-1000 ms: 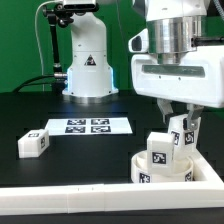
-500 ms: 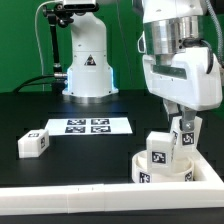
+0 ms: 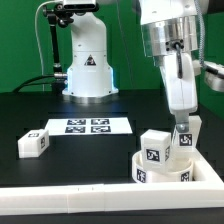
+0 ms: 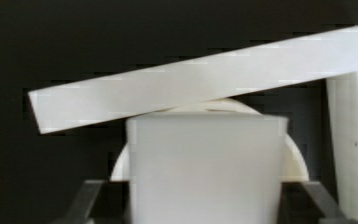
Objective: Assemble stool
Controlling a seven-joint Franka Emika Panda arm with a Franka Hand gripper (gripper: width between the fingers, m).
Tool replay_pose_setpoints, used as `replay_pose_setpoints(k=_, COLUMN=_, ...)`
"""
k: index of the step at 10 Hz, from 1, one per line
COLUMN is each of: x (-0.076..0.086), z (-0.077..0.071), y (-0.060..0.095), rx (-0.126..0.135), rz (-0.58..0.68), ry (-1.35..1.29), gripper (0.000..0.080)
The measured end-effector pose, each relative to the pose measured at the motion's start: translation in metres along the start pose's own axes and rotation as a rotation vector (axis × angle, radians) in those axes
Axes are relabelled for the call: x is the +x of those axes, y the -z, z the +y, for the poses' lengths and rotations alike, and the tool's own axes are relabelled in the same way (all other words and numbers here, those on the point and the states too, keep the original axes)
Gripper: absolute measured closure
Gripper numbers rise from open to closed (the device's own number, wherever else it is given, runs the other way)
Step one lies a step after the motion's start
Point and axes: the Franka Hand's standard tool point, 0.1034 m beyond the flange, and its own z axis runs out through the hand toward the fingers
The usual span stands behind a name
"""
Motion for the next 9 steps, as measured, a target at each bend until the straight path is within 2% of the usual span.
replay_pose_setpoints(k=2, x=-0.0018, z=0.0016, y=-0.001, rx=-0.003, rz=-0.001, ry=-0.183, gripper=0.0459)
replay_pose_setpoints(k=4, x=-0.002, z=0.0017, y=-0.0012, rx=-0.004, rz=-0.006, ry=-0.247, gripper=0.0459)
replay_pose_setpoints(k=9, x=-0.0037, z=0.0029, y=-0.0013, rx=-0.009, rz=-0.018, ry=-0.28, gripper=0.0459)
